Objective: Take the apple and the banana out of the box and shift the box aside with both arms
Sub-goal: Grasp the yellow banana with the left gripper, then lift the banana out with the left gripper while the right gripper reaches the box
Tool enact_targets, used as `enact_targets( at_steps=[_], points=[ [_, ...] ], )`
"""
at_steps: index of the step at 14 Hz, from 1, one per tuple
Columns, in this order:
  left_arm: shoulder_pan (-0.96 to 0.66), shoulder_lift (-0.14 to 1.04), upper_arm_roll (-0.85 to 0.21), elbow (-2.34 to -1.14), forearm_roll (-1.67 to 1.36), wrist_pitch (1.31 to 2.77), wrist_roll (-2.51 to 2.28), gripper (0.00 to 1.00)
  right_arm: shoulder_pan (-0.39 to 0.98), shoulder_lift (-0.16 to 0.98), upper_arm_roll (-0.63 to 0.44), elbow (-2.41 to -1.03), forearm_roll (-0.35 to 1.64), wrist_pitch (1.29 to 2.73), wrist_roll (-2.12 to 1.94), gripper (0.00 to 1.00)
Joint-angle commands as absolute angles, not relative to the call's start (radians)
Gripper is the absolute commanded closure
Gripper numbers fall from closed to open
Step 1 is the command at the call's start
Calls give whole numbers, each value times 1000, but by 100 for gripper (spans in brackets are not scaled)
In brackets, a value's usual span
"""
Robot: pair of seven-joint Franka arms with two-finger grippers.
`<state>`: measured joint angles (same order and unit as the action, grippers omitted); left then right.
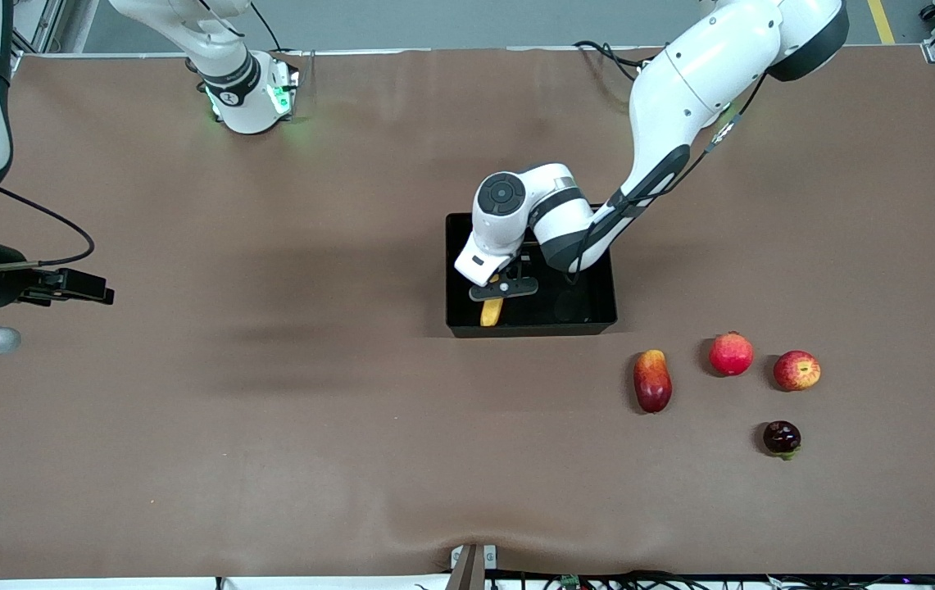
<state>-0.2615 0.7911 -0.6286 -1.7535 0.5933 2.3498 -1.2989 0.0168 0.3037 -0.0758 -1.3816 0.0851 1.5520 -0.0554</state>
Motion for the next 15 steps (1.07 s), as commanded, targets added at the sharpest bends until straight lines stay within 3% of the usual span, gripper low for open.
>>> enact_targets(
  at_steps=[1, 7, 15],
  points=[
    [-272, 769, -627, -1744, 621, 2358, -1331, 100, 15, 318, -71, -1371, 90, 1545, -48, 0],
    [-268, 680, -637, -1743, 621, 2266, -1310, 100, 35, 330, -69, -1373, 94, 1548, -43, 0],
    [-256, 655, -640, -1735, 621, 2255, -1302, 100, 211, 408, -69, -1376, 121, 1563, -48, 0]
  ],
)
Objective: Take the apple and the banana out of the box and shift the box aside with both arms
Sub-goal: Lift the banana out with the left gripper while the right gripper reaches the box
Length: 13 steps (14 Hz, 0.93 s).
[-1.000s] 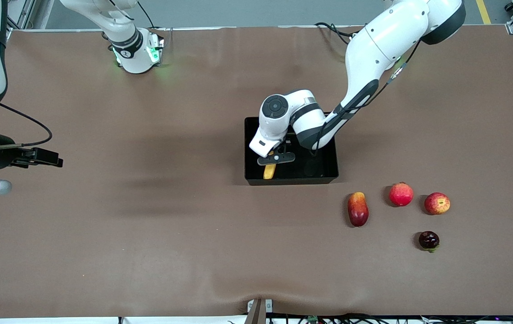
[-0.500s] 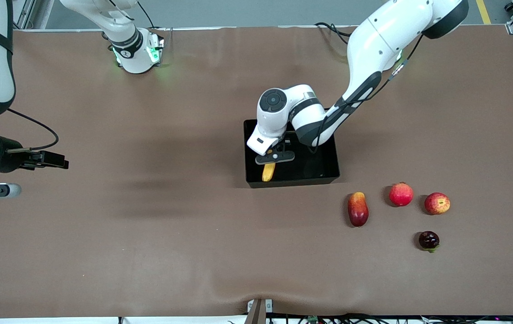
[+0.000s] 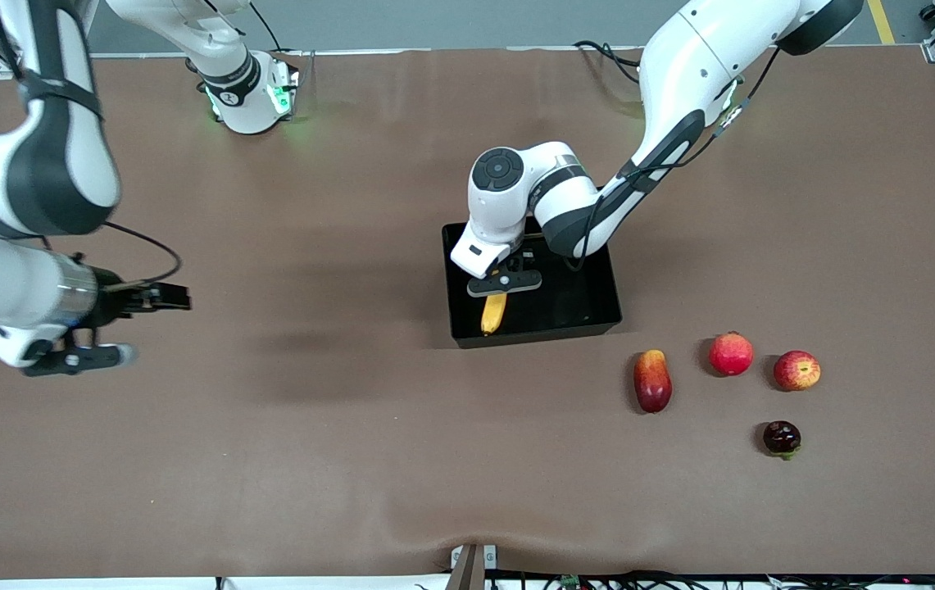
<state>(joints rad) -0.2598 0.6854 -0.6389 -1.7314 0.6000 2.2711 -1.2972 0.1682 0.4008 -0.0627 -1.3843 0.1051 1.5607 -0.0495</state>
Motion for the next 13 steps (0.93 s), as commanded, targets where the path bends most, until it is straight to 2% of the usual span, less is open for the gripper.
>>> enact_targets(
  at_steps=[1, 4, 6, 9, 13],
  points=[
    [-256, 653, -640, -1735, 621, 2255, -1302, 100, 230, 411, -69, -1376, 121, 1586, -49, 0],
    [-250, 620, -643, -1735, 615, 2241, -1302, 100, 302, 423, -69, -1385, 120, 1663, -51, 0],
    [-245, 579, -643, -1715, 595, 2176, -1263, 100, 343, 433, -71, -1384, 107, 1696, -49, 0],
    [-213, 514, -647, -1686, 537, 2086, -1191, 100, 321, 439, -69, -1382, 118, 1712, -51, 0],
    [-105, 405, -647, -1684, 425, 2051, -1007, 100, 322, 439, -69, -1384, 115, 1721, -51, 0]
  ],
)
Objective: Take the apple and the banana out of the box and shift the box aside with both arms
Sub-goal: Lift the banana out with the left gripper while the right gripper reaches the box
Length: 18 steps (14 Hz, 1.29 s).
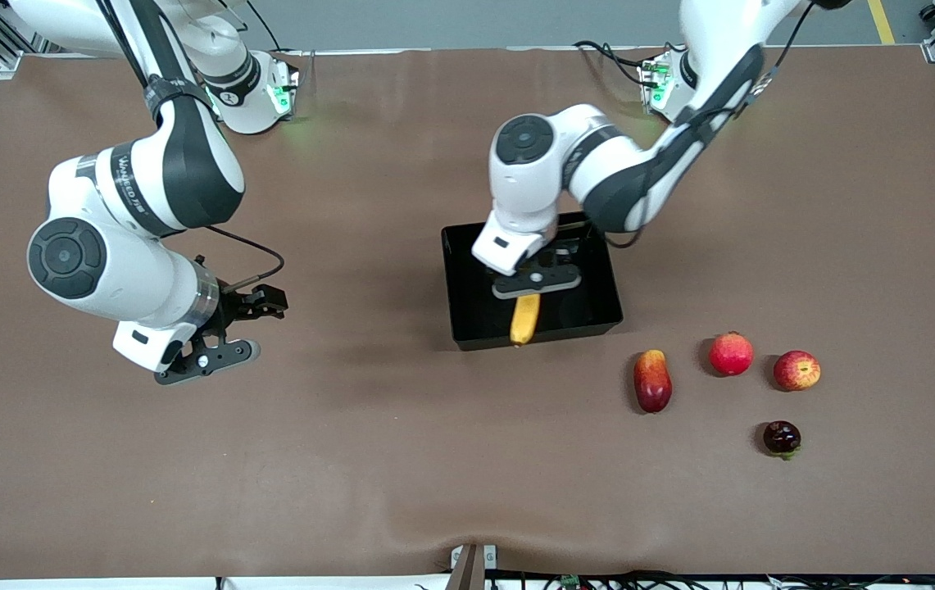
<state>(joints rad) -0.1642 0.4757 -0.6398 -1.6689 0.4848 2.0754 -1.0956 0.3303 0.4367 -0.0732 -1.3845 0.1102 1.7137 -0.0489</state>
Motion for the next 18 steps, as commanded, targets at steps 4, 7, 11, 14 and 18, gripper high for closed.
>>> enact_targets(
  at_steps=[4, 7, 11, 14, 18],
  points=[
    [55, 345, -649, -1687, 338, 2045, -894, 100, 357, 440, -69, -1382, 121, 1744, -54, 0],
    [159, 345, -650, -1686, 298, 2045, -812, 100, 428, 474, -69, -1382, 120, 1779, 1, 0],
    [291, 412, -644, -1671, 311, 2059, -622, 100, 503, 546, -69, -1374, 118, 1879, 133, 0],
    [376, 488, -643, -1663, 313, 2068, -384, 100, 552, 600, -67, -1374, 121, 1971, 227, 0],
    [420, 619, -638, -1608, 319, 2111, -218, 100, 623, 647, -69, -1371, 192, 2011, 346, 0]
  ],
)
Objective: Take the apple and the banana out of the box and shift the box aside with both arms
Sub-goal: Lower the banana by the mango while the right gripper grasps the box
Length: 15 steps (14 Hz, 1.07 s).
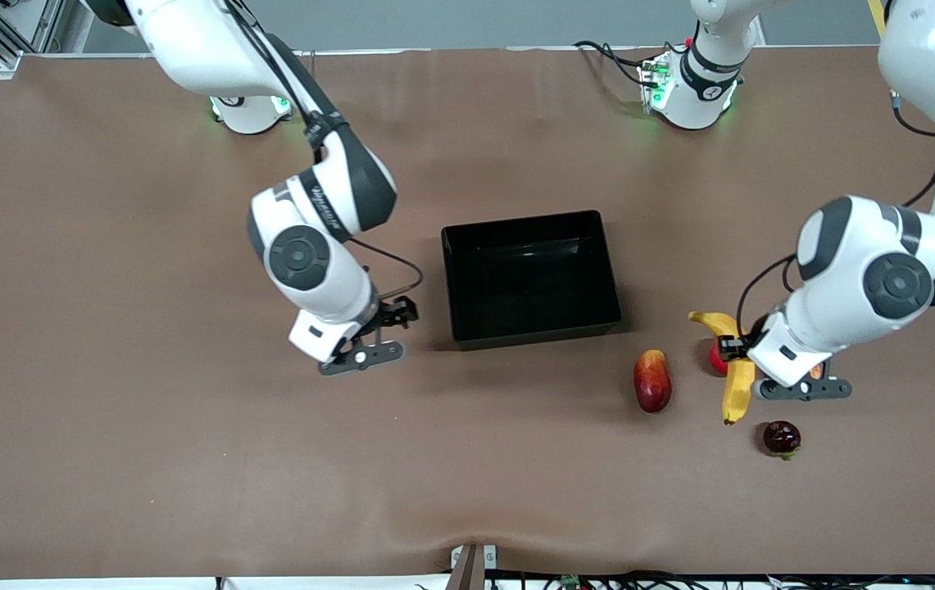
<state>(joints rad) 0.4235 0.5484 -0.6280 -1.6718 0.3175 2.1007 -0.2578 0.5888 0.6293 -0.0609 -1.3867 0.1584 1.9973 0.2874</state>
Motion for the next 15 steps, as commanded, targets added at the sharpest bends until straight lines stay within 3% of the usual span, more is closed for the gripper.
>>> enact_targets(
  at_steps=[1, 7, 10, 15],
  points=[
    [414, 661, -638, -1579, 343, 2111, -219, 100, 635, 656, -68, -1373, 195, 2022, 359, 0],
    [300, 842, -589, -1408, 466, 2112, -264, 100, 725, 713, -69, -1381, 193, 2080, 446, 0],
    [169, 851, -465, -1381, 466, 2112, -285, 100, 741, 753, -69, -1381, 192, 2138, 475, 0],
    [179, 839, -449, -1387, 480, 2106, -207, 100, 758, 796, -69, -1381, 186, 2158, 508, 0]
  ],
)
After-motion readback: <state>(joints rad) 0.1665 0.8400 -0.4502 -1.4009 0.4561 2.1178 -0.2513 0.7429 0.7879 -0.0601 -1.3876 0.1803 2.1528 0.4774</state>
